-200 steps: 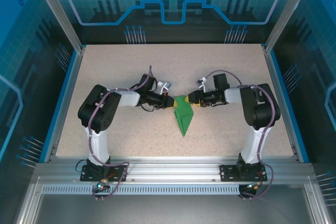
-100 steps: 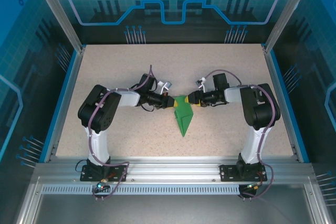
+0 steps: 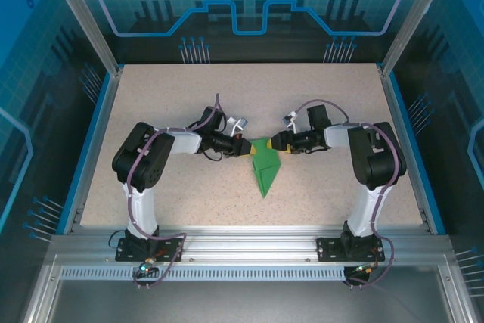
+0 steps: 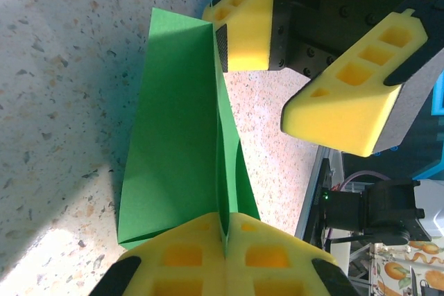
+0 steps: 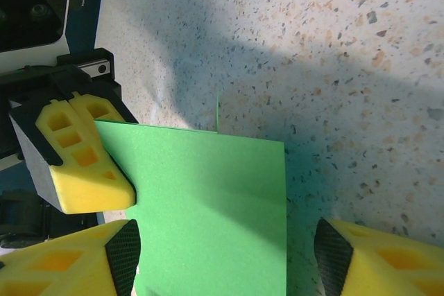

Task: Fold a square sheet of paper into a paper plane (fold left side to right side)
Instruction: Fold the wing for the fifth time at the center of the table.

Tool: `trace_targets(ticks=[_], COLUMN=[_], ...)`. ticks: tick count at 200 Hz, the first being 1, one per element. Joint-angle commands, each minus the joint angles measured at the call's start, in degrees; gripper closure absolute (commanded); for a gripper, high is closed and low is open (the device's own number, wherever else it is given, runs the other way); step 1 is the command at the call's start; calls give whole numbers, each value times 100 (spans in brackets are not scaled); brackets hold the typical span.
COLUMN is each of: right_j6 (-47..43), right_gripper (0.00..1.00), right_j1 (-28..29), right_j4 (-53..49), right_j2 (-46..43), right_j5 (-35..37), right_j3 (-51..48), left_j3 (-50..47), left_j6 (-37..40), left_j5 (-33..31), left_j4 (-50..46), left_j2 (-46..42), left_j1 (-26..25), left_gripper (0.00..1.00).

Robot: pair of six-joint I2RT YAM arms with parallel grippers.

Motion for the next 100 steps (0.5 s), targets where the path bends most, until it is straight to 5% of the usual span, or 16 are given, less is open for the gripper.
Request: trace_targets(ticks=[1, 100], right_j6=[-123, -159], right_gripper=[32, 61], right_j1=[17, 75], right_j4=[-191, -340], right_j2=[-183, -300], right_j5=[-62, -122], right_j3=[-51, -139], left_j3=[-90, -45], left_j6=[216, 167], left_j5=[193, 200], left_j4=[81, 101], left_j2=[-190, -87], left_j1=[26, 10], left_gripper=[100, 100])
